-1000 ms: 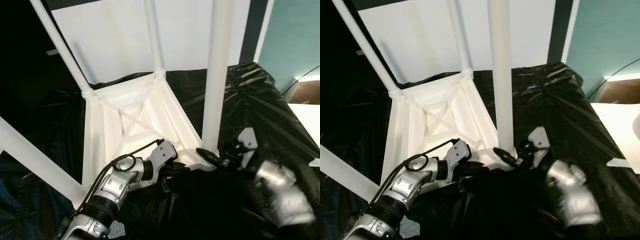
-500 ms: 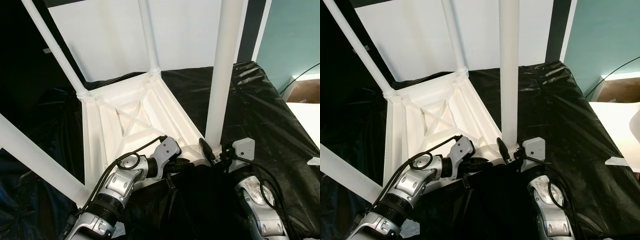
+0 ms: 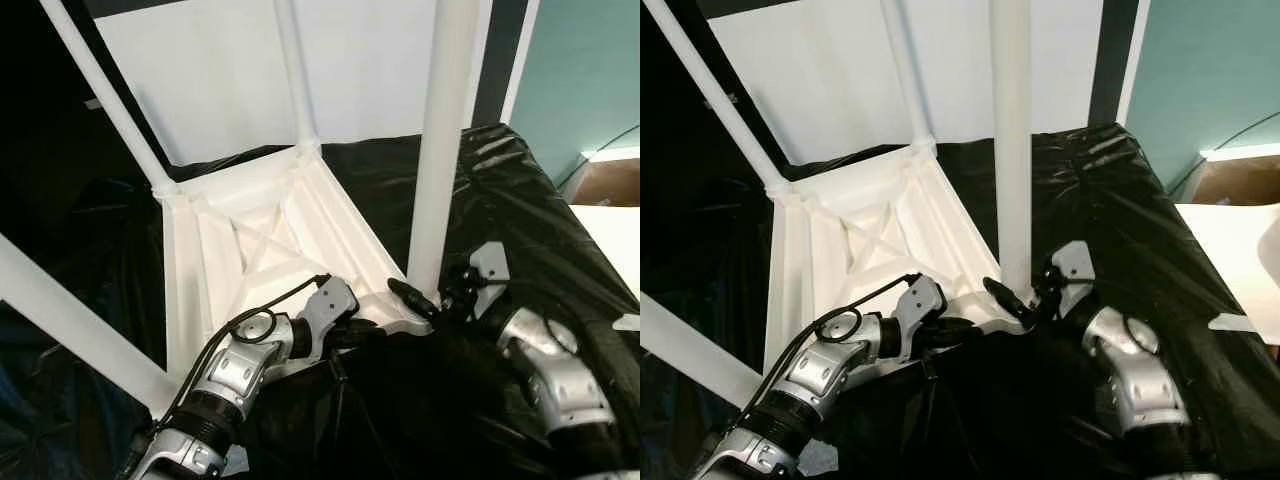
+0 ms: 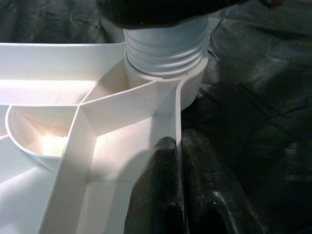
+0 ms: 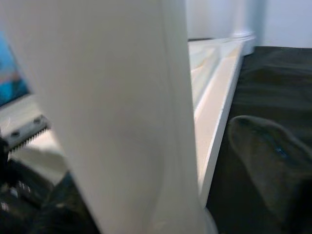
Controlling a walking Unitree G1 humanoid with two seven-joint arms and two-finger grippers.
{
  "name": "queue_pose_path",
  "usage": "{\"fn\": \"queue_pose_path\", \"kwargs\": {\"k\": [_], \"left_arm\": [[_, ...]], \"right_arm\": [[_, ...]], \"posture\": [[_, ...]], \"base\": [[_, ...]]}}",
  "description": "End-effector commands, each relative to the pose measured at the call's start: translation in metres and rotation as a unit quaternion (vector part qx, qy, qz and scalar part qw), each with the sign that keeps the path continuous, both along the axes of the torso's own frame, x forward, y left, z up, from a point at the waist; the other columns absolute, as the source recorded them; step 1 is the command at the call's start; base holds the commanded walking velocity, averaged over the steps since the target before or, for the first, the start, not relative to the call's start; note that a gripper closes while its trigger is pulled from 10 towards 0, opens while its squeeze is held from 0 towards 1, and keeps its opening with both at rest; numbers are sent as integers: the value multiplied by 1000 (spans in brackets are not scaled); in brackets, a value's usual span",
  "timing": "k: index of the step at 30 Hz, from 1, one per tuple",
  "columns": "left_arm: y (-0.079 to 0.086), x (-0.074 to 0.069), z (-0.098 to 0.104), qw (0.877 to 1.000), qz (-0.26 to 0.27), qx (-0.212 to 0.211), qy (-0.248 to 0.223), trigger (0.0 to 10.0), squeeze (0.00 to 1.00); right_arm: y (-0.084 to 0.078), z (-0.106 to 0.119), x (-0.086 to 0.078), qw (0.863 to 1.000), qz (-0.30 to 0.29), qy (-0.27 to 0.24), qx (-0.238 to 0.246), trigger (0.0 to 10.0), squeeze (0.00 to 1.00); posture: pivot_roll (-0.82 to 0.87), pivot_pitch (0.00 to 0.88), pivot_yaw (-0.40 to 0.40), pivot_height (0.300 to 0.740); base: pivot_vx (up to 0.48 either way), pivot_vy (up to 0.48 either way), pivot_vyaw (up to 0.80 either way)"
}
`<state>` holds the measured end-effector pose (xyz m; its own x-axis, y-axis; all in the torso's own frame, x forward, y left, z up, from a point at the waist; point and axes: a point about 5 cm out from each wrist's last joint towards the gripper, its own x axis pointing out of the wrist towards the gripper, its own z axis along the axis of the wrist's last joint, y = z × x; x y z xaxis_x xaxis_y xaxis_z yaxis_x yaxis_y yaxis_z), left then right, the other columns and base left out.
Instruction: Building children table
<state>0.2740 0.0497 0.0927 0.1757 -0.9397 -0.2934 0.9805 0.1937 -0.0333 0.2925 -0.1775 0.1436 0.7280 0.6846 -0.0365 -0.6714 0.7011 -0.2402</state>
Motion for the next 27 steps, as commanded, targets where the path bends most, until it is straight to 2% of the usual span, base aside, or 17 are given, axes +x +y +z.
{"fn": "queue_pose_path", "kwargs": {"k": [1, 2, 4, 6, 7, 8, 9, 13, 18, 20, 21, 22, 23, 24, 25, 26, 27], "left_arm": [[6, -20, -31, 996, -26, 0, 84, 10000, 0], [6, -20, -31, 996, -25, 0, 84, 10000, 0], [6, -20, -31, 996, -25, 0, 84, 10000, 0], [8, -20, -32, 996, -23, -1, 84, 10000, 0], [8, -20, -32, 996, -23, 0, 84, 10000, 0], [9, -20, -32, 996, -22, 0, 84, 10000, 0], [9, -19, -32, 996, -22, 1, 84, 10000, 0], [10, -19, -32, 996, -22, 2, 84, 10000, 0], [10, -19, -32, 996, -22, 3, 83, 10000, 0], [9, -19, -32, 996, -24, 3, 83, 10000, 0], [9, -19, -32, 996, -24, 3, 83, 10000, 0], [8, -19, -32, 996, -25, 2, 83, 10000, 0], [8, -19, -32, 996, -25, 2, 83, 10000, 0], [7, -19, -32, 996, -25, 2, 83, 10000, 0], [7, -19, -32, 996, -26, 2, 83, 10000, 0], [7, -19, -32, 996, -24, 2, 82, 10000, 0], [7, -19, -32, 996, -24, 2, 82, 10000, 0]], "right_arm": [[-11, -1, 2, 999, 8, 10, -33, 10000, 0], [-10, -3, -1, 998, 32, 18, -46, 10000, 0], [-10, -3, -1, 998, 32, 18, -46, 10000, 0], [-12, -5, -4, 994, 76, 32, -72, 10000, 0], [-15, -4, -4, 992, 92, 37, -78, 6078, 0], [-18, -4, -3, 991, 103, 41, -81, 6078, 0], [-20, -2, -3, 989, 117, 47, -78, 0, 0], [-25, 0, -3, 986, 137, 65, -76, 0, 0], [-26, -2, -3, 986, 134, 68, -72, 0, 0], [-14, -11, -11, 991, 110, 62, -39, 0, 0], [-14, -11, -11, 991, 110, 62, -39, 0, 0], [0, -22, -20, 996, 69, 53, -1, 0, 0], [0, -22, -20, 996, 69, 53, -1, 0, 0], [5, -26, -24, 998, 41, 46, 15, 0, 0], [8, -29, -26, 999, 4, 42, 33, 0, 0], [10, -30, -31, 995, -70, 15, 64, 0, 0], [10, -30, -31, 995, -70, 15, 64, 0, 0]], "posture": [[-59, 0, 72, 740], [-59, 0, 72, 740], [-59, 0, 72, 740], [-58, 0, 74, 740], [-58, 0, 74, 740], [-58, 0, 74, 740], [-57, 0, 76, 740], [-58, 0, 77, 740], [-60, 0, 76, 740], [-62, 0, 74, 740], [-62, 0, 74, 740], [-62, 0, 72, 740], [-62, 0, 72, 740], [-62, 0, 71, 740], [-62, 0, 71, 740], [-54, 0, 64, 740], [-54, 0, 64, 740]], "base": [[0, 0, 0], [0, 0, 0], [0, 0, 0], [0, 0, 0], [0, 0, 0], [0, 0, 0], [0, 0, 0], [0, 0, 0], [0, 0, 0], [0, 0, 0], [0, 0, 0], [0, 0, 0], [0, 0, 0], [0, 0, 0], [0, 0, 0], [0, 0, 0], [0, 0, 0]]}}
